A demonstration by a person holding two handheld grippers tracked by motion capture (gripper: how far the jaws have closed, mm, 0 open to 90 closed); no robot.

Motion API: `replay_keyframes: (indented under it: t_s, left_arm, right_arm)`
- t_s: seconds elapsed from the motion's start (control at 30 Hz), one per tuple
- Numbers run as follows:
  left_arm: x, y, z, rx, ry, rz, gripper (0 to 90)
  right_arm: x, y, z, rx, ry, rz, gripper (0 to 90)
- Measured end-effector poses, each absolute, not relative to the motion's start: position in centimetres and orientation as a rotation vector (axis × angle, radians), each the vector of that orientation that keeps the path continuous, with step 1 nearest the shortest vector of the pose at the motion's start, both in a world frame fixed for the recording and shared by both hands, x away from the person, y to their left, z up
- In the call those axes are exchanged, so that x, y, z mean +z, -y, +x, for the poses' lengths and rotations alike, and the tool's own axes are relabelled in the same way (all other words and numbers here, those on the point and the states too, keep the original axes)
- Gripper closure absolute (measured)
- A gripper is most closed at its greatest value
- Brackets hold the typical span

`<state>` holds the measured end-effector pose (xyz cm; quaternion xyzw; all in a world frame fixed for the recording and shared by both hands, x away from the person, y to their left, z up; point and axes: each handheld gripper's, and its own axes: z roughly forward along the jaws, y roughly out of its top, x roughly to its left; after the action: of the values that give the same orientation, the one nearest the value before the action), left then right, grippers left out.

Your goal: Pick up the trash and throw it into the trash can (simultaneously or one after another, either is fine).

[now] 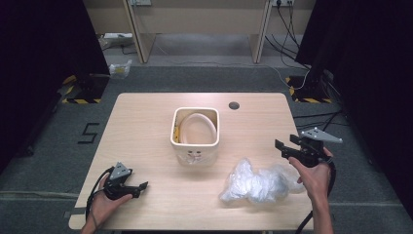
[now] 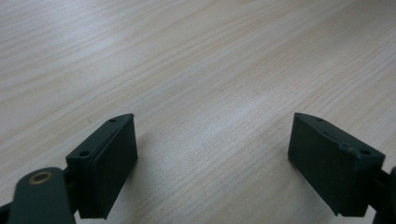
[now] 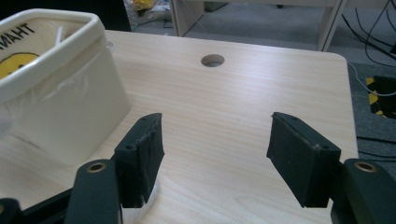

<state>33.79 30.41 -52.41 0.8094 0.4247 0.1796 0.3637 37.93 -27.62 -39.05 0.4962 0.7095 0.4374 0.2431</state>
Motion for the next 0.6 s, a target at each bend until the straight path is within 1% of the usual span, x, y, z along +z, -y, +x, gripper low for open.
replay_keyframes:
  t_s: [0.23, 0.6]
  left_arm:
    - [-52.4, -30.4, 33.8, 0.463, -1.093, 2.083, 14.6]
    - [-52.4, -30.4, 33.8, 0.463, -1.094, 2.083, 14.6]
  right_arm:
    - [-40.4, 29.0, 36.0, 1.165, -1.893, 1.386, 35.6]
    - [-42.5, 30.2, 34.8, 1.127, -1.861, 1.440, 36.4]
